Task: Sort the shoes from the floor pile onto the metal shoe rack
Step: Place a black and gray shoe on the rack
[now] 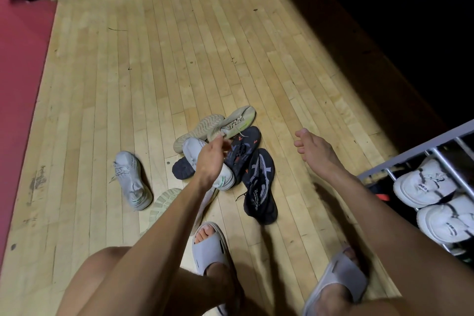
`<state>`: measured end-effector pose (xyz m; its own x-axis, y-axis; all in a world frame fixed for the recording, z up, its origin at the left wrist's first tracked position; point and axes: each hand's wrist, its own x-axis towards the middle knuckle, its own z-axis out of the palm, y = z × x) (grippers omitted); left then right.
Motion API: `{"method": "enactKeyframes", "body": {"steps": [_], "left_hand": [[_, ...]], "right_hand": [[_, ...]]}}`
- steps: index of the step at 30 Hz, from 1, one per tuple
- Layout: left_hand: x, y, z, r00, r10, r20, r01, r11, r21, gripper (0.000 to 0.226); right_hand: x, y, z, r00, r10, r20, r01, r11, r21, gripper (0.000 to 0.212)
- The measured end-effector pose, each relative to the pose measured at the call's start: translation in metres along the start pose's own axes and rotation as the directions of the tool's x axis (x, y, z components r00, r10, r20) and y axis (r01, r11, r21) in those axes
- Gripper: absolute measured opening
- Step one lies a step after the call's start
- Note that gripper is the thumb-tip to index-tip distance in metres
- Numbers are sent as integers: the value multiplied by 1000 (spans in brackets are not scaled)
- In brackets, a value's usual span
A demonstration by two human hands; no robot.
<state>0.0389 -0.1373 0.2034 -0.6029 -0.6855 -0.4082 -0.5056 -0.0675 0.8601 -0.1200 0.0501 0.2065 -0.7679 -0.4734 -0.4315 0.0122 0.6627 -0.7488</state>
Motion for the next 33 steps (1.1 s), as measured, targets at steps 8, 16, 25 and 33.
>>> {"method": "enactKeyframes", "body": {"steps": [8, 16, 25, 33], "left_hand": [[17, -51, -7, 986, -164, -9, 164, 986, 25, 47], [47, -112, 48, 938, -336, 88, 338, 941, -11, 36], [53, -158, 99, 862, -480, 166, 476, 877, 65, 21], [38, -172, 119, 743, -612, 270, 619, 782, 68, 30]], "right_hand": [[4, 51, 11, 974, 224, 43, -222, 973, -61, 61], [48, 87, 87, 947, 306, 98, -310, 950, 25, 47], [66, 155, 156, 837, 528, 147, -547, 812, 203, 70], [51, 167, 175, 745, 617, 252, -655, 607, 450, 34]]}}
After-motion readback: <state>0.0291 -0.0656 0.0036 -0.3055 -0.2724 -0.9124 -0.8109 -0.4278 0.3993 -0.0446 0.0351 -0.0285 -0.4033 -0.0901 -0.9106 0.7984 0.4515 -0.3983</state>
